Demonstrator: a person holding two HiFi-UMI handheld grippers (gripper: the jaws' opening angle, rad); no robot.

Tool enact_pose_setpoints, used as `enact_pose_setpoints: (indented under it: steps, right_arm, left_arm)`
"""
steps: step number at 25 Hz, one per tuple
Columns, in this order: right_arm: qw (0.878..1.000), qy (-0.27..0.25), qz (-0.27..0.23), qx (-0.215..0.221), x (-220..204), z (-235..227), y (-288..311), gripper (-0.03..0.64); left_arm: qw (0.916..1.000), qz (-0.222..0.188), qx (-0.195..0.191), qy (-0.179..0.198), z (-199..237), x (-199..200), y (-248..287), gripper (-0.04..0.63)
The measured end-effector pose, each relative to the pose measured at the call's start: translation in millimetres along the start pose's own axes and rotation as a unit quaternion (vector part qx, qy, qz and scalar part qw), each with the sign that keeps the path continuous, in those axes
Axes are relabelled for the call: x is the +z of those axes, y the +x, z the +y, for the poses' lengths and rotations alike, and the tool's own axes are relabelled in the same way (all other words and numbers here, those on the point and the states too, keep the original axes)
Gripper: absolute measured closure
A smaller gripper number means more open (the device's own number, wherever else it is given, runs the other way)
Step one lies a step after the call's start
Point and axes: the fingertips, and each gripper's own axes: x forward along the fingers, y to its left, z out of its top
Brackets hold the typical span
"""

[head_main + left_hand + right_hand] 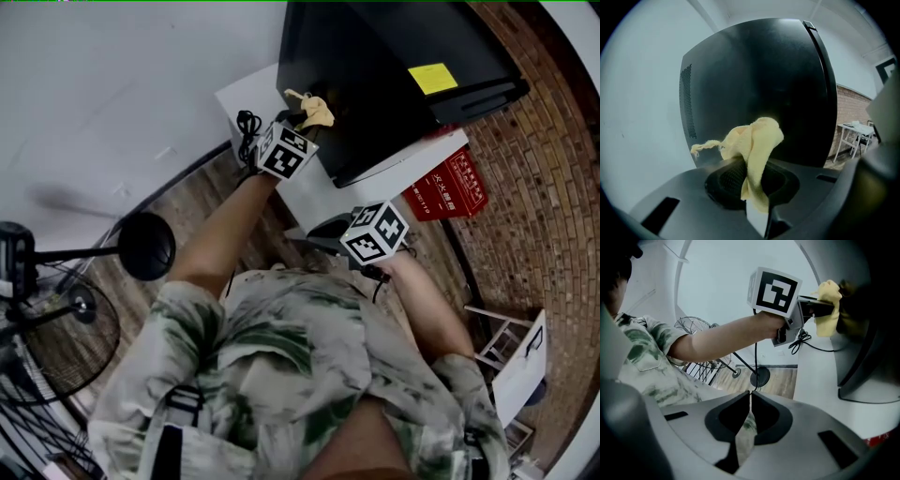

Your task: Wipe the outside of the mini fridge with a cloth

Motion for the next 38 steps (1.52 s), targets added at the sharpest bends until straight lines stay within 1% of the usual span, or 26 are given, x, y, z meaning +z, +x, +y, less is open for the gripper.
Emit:
enact_pose_setpoints:
  steps: [2,5,9,13,18,21,23,25,28,34,38]
  right_arm:
    - [1.000,0.001,0.000,0.002,1,-1,0,0.583]
    - [1.000,0.001,-0.002,0.000,2,-6,-2,0.583]
    - [1.000,0.000,-0.005,0.000,5,-8,-4,0.583]
    - [1.000,-0.005,-0.006,-0.002,8,-8,-7,0.583]
    - [1.000,-0.006,-0.006,-0.004,8,-8,-10,0.583]
    - [1.000,-0.003,-0.008,-0.005,5,-7,-10,0.583]
    - [1.000,-0.001,-0.011,-0.007,4,-8,-11,0.583]
    - [1.000,0.002,-0.014,-0.009,4,-10,-12,0.583]
    - [1.000,0.009,-0.017,-0.013,0,-14,-15,0.583]
    - [1.000,0.019,-0.014,-0.015,-7,-21,-13,0.583]
    - [0.999,0.027,-0.015,-0.017,-12,-26,-16,0.583]
  left_arm:
    - [1.0000,-0.001,0.005,-0.005,5,-2,-1,0.520]
    - [0.9990,-0.015,0.032,-0.029,26,9,-12,0.520]
    - [0.9943,-0.059,0.077,-0.045,67,48,-36,0.520]
    - [0.9870,-0.102,0.113,-0.052,102,101,-59,0.520]
    - [0.9737,-0.165,0.153,-0.035,136,181,-80,0.520]
    - [0.9688,-0.179,0.170,-0.018,148,210,-80,0.520]
    - [0.9683,-0.178,0.174,-0.006,151,218,-74,0.520]
    - [0.9696,-0.172,0.174,-0.004,153,213,-66,0.520]
    - [0.9728,-0.155,0.171,-0.016,155,190,-52,0.520]
    - [0.9801,-0.109,0.158,-0.049,151,124,-19,0.520]
    - [0.9833,-0.078,0.149,-0.069,145,82,4,0.520]
